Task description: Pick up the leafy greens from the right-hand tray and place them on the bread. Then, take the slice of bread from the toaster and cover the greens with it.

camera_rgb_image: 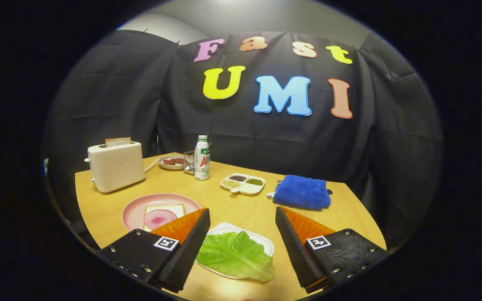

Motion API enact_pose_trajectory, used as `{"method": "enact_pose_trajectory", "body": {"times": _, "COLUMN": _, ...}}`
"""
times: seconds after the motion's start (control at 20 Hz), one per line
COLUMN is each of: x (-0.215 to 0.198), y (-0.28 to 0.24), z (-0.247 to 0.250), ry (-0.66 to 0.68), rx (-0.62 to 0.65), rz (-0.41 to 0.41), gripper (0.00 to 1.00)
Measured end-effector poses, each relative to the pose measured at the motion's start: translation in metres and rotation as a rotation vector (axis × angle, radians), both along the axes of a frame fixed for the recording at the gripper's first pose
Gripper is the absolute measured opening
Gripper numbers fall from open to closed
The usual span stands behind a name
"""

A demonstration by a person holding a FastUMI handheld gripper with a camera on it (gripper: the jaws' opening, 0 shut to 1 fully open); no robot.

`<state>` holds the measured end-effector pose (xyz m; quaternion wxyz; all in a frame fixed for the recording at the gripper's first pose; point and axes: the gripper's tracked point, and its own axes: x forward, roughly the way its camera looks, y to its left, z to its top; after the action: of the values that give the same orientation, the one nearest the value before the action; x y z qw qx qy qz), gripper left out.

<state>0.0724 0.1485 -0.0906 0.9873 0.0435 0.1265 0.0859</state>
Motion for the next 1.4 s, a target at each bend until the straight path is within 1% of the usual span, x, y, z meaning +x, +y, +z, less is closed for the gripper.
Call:
{"method": "enact_pose_trajectory", "body": {"times": 0.25, "x": 0.005, "y": 0.002, "z": -0.029, "ry": 0.075, "rx": -0.004, "rz": 0.000, "gripper": 0.96}}
{"method": "enact_pose_trajectory", "body": {"times": 0.4, "x": 0.009, "y": 0.001, "z": -0.052, "ry": 0.153, "rx": -0.017, "rz": -0.007, "gripper": 0.96}}
{"method": "enact_pose_trajectory", "body": {"times": 0.65, "x": 0.012, "y": 0.008, "z": -0.096, "ry": 0.303, "rx": -0.037, "rz": 0.014, "gripper": 0.96}}
{"method": "enact_pose_trajectory", "body": {"times": 0.85, "x": 0.012, "y": 0.008, "z": -0.107, "ry": 0.367, "rx": -0.031, "rz": 0.018, "gripper": 0.96}}
{"method": "enact_pose_trajectory", "body": {"times": 1.0, "x": 0.013, "y": 0.012, "z": -0.109, "ry": 0.378, "rx": -0.040, "rz": 0.043, "gripper": 0.95}}
{"method": "enact_pose_trajectory", "body": {"times": 1.05, "x": 0.012, "y": 0.015, "z": -0.110, "ry": 0.393, "rx": -0.017, "rz": 0.057, "gripper": 0.95}}
{"method": "enact_pose_trajectory", "body": {"times": 1.1, "x": 0.010, "y": 0.019, "z": -0.111, "ry": 0.413, "rx": 0.027, "rz": 0.066, "gripper": 0.92}}
{"method": "enact_pose_trajectory", "body": {"times": 1.15, "x": 0.013, "y": 0.020, "z": -0.112, "ry": 0.406, "rx": 0.047, "rz": 0.066, "gripper": 0.78}}
{"method": "enact_pose_trajectory", "body": {"times": 1.25, "x": 0.010, "y": 0.019, "z": -0.109, "ry": 0.403, "rx": 0.036, "rz": 0.078, "gripper": 0.77}}
{"method": "enact_pose_trajectory", "body": {"times": 1.3, "x": 0.010, "y": 0.022, "z": -0.111, "ry": 0.406, "rx": 0.032, "rz": 0.078, "gripper": 0.66}}
{"method": "enact_pose_trajectory", "body": {"times": 1.35, "x": 0.009, "y": 0.020, "z": -0.111, "ry": 0.409, "rx": 0.024, "rz": 0.071, "gripper": 0.38}}
{"method": "enact_pose_trajectory", "body": {"times": 1.4, "x": 0.010, "y": 0.020, "z": -0.111, "ry": 0.413, "rx": 0.026, "rz": 0.058, "gripper": 0.38}}
